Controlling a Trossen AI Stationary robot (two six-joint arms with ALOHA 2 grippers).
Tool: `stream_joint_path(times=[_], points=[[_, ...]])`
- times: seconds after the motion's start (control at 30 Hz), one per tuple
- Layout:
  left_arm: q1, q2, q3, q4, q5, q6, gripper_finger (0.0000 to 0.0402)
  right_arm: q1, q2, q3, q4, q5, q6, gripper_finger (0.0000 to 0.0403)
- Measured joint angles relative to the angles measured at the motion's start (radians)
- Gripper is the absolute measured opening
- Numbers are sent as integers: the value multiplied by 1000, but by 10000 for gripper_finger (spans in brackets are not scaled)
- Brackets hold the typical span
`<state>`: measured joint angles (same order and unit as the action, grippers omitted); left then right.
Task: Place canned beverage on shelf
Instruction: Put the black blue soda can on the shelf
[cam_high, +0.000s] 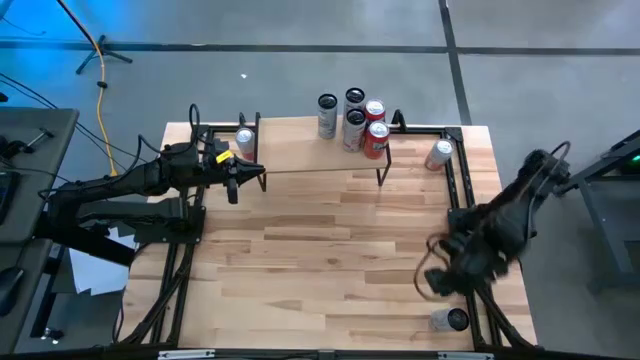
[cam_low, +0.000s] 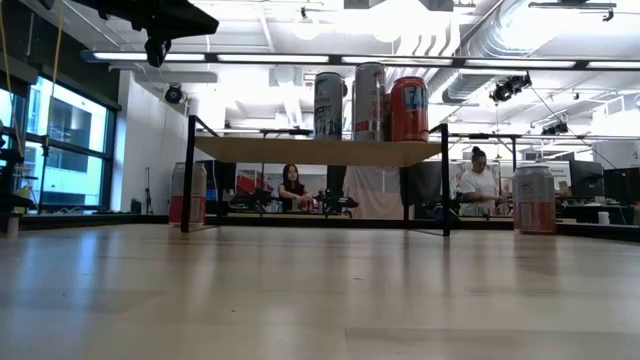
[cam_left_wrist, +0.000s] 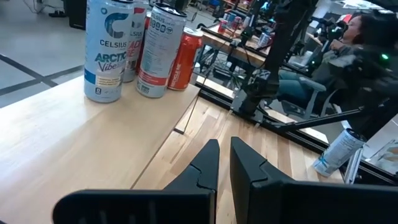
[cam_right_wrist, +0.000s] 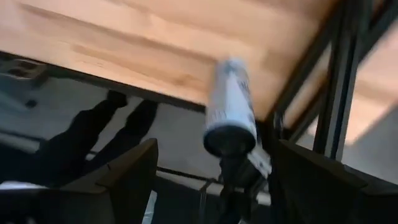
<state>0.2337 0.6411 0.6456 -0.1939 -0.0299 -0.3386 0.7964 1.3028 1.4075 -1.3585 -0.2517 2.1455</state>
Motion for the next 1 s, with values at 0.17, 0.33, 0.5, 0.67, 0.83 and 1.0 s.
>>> stream_joint_path(times=[0.17,0.33,0.5,0.67,0.83,1.0], points=[[0,0,0,-23,0,18,0,95,93,0,122,-49,143,312],[0,0,0,-25,3,31,0,116,163,0,138,-59,142,312],[0,0,0,-25,31,35,0,118,216,0,125,-97,138,312],[0,0,0,-24,31,35,0,119,250,0,97,-104,126,312],[0,0,0,-24,31,35,0,121,257,0,43,-102,129,312],[0,0,0,-27,31,35,0,127,257,-9,51,-102,143,312]])
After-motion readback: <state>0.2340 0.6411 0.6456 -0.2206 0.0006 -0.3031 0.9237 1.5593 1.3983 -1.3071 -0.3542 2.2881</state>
